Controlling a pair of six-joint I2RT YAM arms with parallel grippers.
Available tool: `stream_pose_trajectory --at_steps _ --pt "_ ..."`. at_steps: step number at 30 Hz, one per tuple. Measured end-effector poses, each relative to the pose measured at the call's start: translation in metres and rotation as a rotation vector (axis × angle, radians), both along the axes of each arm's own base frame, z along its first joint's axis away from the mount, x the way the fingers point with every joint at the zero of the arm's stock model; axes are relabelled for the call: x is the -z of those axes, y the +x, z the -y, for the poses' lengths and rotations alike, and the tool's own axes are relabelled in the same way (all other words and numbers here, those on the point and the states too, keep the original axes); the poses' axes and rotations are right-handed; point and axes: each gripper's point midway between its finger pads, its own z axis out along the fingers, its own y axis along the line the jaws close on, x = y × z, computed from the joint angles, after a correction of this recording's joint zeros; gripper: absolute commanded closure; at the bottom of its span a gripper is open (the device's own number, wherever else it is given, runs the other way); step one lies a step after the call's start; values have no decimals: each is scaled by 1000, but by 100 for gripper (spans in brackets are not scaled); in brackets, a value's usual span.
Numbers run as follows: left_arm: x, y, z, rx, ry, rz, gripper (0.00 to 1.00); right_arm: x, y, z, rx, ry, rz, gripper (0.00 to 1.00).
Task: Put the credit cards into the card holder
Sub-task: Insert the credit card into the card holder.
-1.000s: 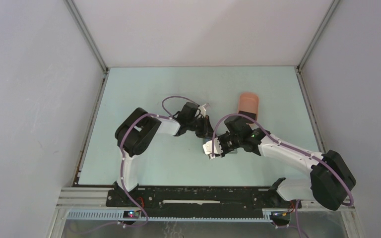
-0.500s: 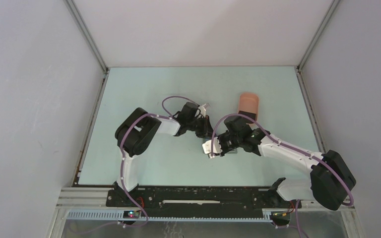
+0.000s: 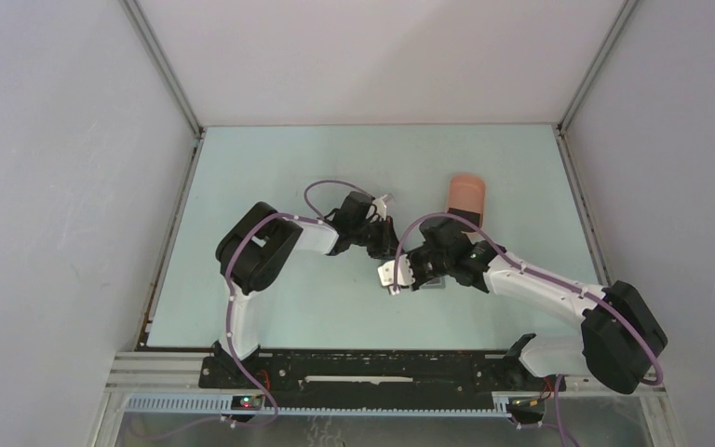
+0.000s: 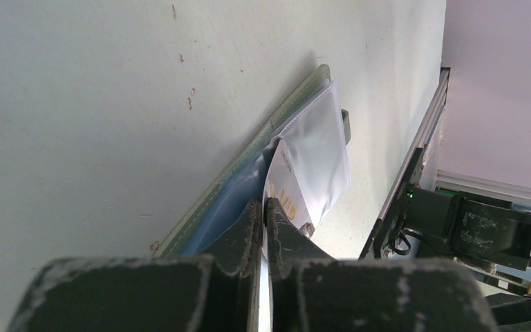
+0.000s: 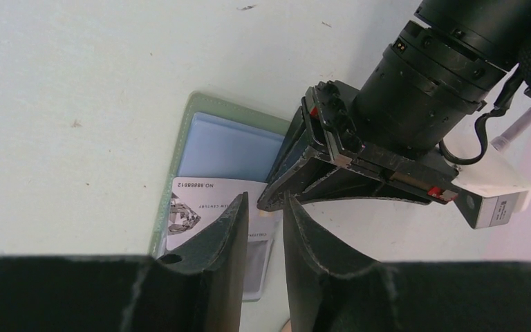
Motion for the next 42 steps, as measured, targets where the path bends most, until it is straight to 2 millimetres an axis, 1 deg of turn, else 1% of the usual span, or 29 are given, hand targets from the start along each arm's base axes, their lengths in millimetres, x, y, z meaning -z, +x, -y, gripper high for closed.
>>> stream_pose_trajectory --at_steps 5,10,14,18,25,29,35,42 --pt "0 0 0 0 0 0 93 6 -1 -2 -5 -14 -8 73" --pt "0 0 0 0 0 0 93 20 -7 -12 -36 -52 -9 81" --pt "0 0 0 1 0 -1 92 32 -3 -14 -27 -86 1 84" --pt "0 1 1 8 1 -2 91 43 8 -11 8 -123 27 85" --pt "0 0 3 15 0 -3 89 53 22 -10 38 -165 73 86" --pt "0 0 3 15 0 -3 88 58 24 -12 41 -180 89 86" --pt "0 0 3 16 -1 -4 85 72 26 -8 41 -231 91 86" --pt "-1 0 4 19 -3 -3 77 72 29 -6 48 -244 111 88"
